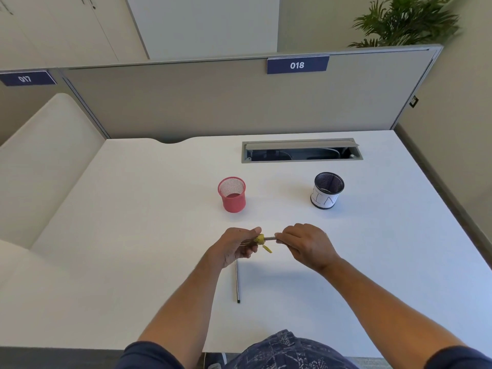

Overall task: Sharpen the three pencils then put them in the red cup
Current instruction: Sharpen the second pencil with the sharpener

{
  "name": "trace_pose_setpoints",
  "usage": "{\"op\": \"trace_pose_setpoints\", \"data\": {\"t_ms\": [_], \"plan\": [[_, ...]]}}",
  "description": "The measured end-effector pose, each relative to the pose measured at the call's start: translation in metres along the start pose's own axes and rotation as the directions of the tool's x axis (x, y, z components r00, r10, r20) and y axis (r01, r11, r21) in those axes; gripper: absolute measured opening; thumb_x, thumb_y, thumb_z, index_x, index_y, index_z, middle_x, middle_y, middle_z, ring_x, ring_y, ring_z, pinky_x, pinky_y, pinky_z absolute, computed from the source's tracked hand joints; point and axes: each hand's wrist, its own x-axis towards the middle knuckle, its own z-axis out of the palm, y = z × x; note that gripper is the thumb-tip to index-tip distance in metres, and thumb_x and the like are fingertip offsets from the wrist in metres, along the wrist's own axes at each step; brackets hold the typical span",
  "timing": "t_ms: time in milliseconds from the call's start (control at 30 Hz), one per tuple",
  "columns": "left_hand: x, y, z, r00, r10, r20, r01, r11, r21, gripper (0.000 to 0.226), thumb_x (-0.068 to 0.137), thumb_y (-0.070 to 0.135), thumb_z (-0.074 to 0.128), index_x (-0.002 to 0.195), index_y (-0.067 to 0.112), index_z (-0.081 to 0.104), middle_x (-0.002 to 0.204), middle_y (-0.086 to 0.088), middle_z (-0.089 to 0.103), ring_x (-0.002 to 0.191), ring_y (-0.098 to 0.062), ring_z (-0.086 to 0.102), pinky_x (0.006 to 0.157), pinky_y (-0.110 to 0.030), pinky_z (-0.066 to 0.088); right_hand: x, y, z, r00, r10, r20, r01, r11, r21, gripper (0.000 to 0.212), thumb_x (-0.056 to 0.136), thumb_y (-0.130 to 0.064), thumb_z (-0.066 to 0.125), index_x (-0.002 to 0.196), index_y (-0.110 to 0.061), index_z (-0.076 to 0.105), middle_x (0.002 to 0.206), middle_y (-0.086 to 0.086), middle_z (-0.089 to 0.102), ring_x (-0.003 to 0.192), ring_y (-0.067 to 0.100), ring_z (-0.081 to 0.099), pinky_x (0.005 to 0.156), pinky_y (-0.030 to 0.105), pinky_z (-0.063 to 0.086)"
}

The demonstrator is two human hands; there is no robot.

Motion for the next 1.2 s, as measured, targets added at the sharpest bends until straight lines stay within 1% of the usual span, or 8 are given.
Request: {"op": "trace_pose_setpoints", "data": {"t_ms": [267, 367, 467, 633, 800, 1000, 1067, 1200], "plan": [[0.000, 0.003, 0.003, 0.998, 0.056, 0.037, -0.059, 0.994, 0.090, 0.032, 0.082, 0.026, 0.085, 0.098, -0.001, 0.078, 0.088, -0.019, 0.073, 0.073, -0.022, 0.061, 0.068, -0.026, 0.049, 0.008, -0.001, -0.007, 0.975, 0.190, 0.113, -0.199, 0.977, 0.072, 0.023, 0.096, -0.036, 0.058, 0.090, -0.026, 0.078, 0.073, -0.010, 0.069, 0.061, 0.018, 0.062, 0.048, 0.020, 0.031], [0.001, 0.001, 0.002, 0.997, 0.081, 0.015, -0.082, 0.976, 0.204, 0.026, 0.083, 0.024, 0.084, 0.099, 0.003, 0.079, 0.086, -0.016, 0.075, 0.073, -0.019, 0.065, 0.069, -0.025, 0.049, 0.017, -0.006, -0.017, 0.815, 0.406, 0.412, -0.485, 0.868, 0.103, 0.018, 0.098, -0.038, 0.062, 0.097, -0.030, 0.078, 0.081, -0.013, 0.070, 0.077, 0.013, 0.063, 0.053, 0.015, 0.027], [0.001, 0.003, 0.004, 0.992, 0.122, -0.004, -0.116, 0.946, 0.302, 0.022, 0.081, 0.027, 0.085, 0.094, 0.009, 0.081, 0.086, -0.016, 0.077, 0.071, -0.014, 0.065, 0.067, -0.023, 0.046, 0.018, -0.002, -0.014, 0.640, 0.499, 0.585, -0.702, 0.690, 0.179, 0.013, 0.094, -0.037, 0.068, 0.092, -0.030, 0.079, 0.066, -0.018, 0.063, 0.067, 0.002, 0.054, 0.053, 0.014, 0.029], [-0.004, 0.007, 0.009, 0.978, 0.206, 0.029, -0.202, 0.904, 0.376, 0.020, 0.079, 0.011, 0.086, 0.095, 0.002, 0.081, 0.081, -0.020, 0.075, 0.064, -0.011, 0.062, 0.062, -0.017, 0.046, 0.021, 0.002, -0.018, 0.558, 0.471, 0.683, -0.798, 0.530, 0.286, 0.012, 0.089, -0.027, 0.075, 0.080, -0.020, 0.080, 0.051, -0.013, 0.055, 0.051, 0.001, 0.045, 0.047, 0.010, 0.033], [-0.001, 0.007, 0.009, 0.970, 0.241, 0.037, -0.230, 0.857, 0.461, 0.027, 0.066, 0.006, 0.092, 0.091, 0.008, 0.082, 0.086, -0.012, 0.080, 0.074, -0.017, 0.069, 0.079, -0.035, 0.056, 0.023, 0.005, -0.017, 0.505, 0.409, 0.760, -0.849, 0.393, 0.353, 0.011, 0.089, -0.024, 0.076, 0.084, -0.016, 0.083, 0.052, -0.003, 0.055, 0.048, 0.010, 0.040, 0.049, 0.021, 0.031], [-0.001, 0.009, 0.012, 0.961, 0.270, 0.063, -0.255, 0.775, 0.578, 0.031, 0.060, 0.011, 0.094, 0.087, 0.021, 0.083, 0.081, 0.001, 0.078, 0.071, -0.009, 0.063, 0.074, -0.029, 0.053, 0.019, 0.011, -0.018, 0.223, 0.230, 0.947, -0.970, 0.152, 0.191, 0.032, 0.099, -0.037, 0.060, 0.095, -0.012, 0.080, 0.060, 0.002, 0.044, 0.050, 0.015, 0.020, 0.050, 0.026, 0.013], [-0.002, 0.008, 0.014, 0.961, 0.262, 0.085, -0.267, 0.804, 0.532, 0.029, 0.064, 0.009, 0.093, 0.091, 0.016, 0.083, 0.086, -0.007, 0.078, 0.071, -0.009, 0.063, 0.071, -0.028, 0.052, 0.019, 0.010, -0.017, 0.236, 0.248, 0.940, -0.959, 0.217, 0.184, 0.036, 0.102, -0.038, 0.054, 0.094, -0.012, 0.078, 0.058, 0.002, 0.044, 0.048, 0.014, 0.024, 0.049, 0.024, 0.016], [-0.007, 0.005, 0.012, 0.975, 0.220, 0.029, -0.212, 0.883, 0.418, 0.018, 0.080, 0.013, 0.085, 0.095, 0.004, 0.080, 0.084, -0.019, 0.076, 0.060, -0.010, 0.057, 0.055, -0.019, 0.042, 0.022, 0.008, -0.018, 0.388, 0.312, 0.867, -0.907, 0.299, 0.298, 0.024, 0.094, -0.031, 0.068, 0.100, -0.008, 0.069, 0.065, 0.007, 0.064, 0.050, 0.013, 0.040, 0.048, 0.023, 0.028]]}}
